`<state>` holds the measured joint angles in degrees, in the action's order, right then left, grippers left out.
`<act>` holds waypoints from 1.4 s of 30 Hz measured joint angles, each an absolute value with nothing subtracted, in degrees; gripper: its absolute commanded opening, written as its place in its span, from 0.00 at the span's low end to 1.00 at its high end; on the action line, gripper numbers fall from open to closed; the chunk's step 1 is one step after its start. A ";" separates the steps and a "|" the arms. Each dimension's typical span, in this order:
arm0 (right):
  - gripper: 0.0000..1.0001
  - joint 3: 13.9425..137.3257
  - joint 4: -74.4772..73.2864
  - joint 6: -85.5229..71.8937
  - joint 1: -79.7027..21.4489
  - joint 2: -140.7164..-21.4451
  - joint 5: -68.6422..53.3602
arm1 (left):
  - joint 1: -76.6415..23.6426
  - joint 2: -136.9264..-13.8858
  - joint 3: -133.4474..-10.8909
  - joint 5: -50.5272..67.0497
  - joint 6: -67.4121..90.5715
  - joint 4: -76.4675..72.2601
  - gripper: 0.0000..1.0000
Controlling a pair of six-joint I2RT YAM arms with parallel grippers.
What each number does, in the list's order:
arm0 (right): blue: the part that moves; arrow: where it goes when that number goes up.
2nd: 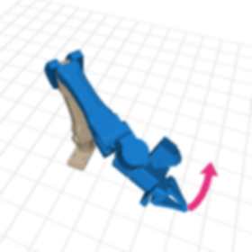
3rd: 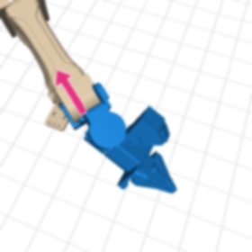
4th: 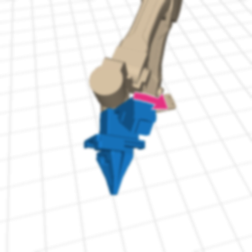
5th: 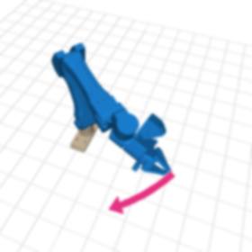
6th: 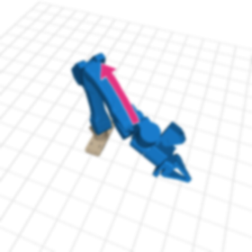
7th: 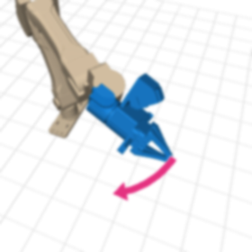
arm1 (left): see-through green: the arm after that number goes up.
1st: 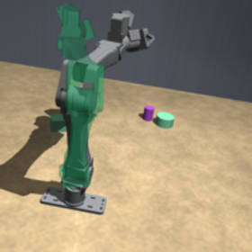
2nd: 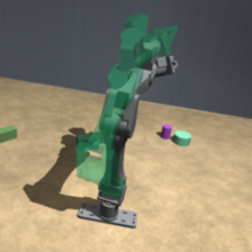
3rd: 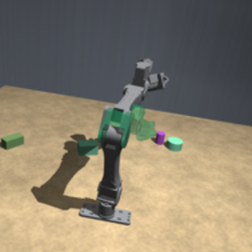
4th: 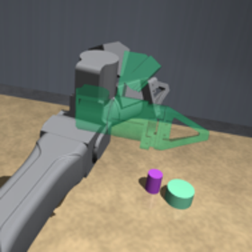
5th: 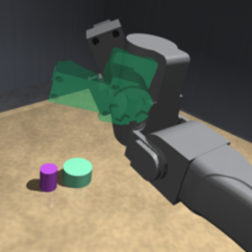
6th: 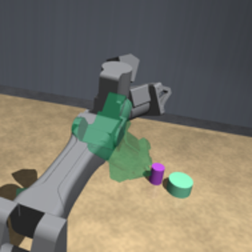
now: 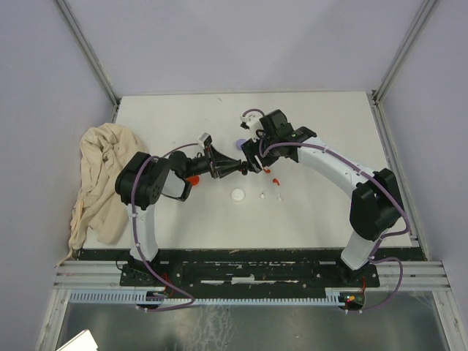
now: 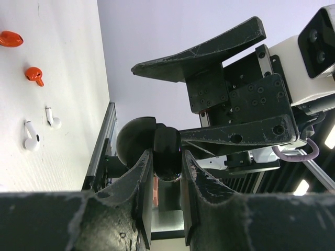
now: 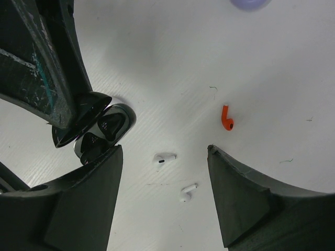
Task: Insert the wireless bluetooth earbuds into the charging case
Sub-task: Place the earbud in the charging case, then close the charging case.
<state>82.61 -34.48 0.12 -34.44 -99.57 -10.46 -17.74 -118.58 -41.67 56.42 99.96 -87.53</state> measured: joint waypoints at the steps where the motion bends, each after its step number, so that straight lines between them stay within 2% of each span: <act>1: 0.73 82.61 -34.50 0.14 -34.48 -99.55 -10.46 | -17.74 -118.58 -41.69 56.14 99.96 -87.55 0.03; 17: 0.73 80.36 -33.34 -0.03 -35.16 -96.73 -9.06 | -17.41 -120.42 -42.61 53.19 99.98 -87.57 0.03; 27: 0.71 63.29 -19.03 -3.66 -35.16 -83.70 -2.98 | -15.97 -120.38 -40.40 47.70 100.05 -87.59 0.03; 28: 0.72 61.95 -17.23 -3.88 -35.16 -82.65 -2.85 | -15.84 -120.36 -39.81 46.54 100.07 -87.59 0.03; 32: 0.93 56.47 -7.07 -5.48 -35.31 -80.25 -1.21 | -15.77 -119.74 -37.36 42.76 100.92 -87.57 0.03; 38: 0.99 51.22 0.91 -5.78 -36.18 -80.23 3.29 | -15.77 -115.96 -36.27 40.29 102.78 -87.64 0.03; 42: 0.99 51.42 2.26 -5.78 -36.42 -81.14 5.39 | -15.84 -114.17 -36.27 39.97 103.09 -87.64 0.03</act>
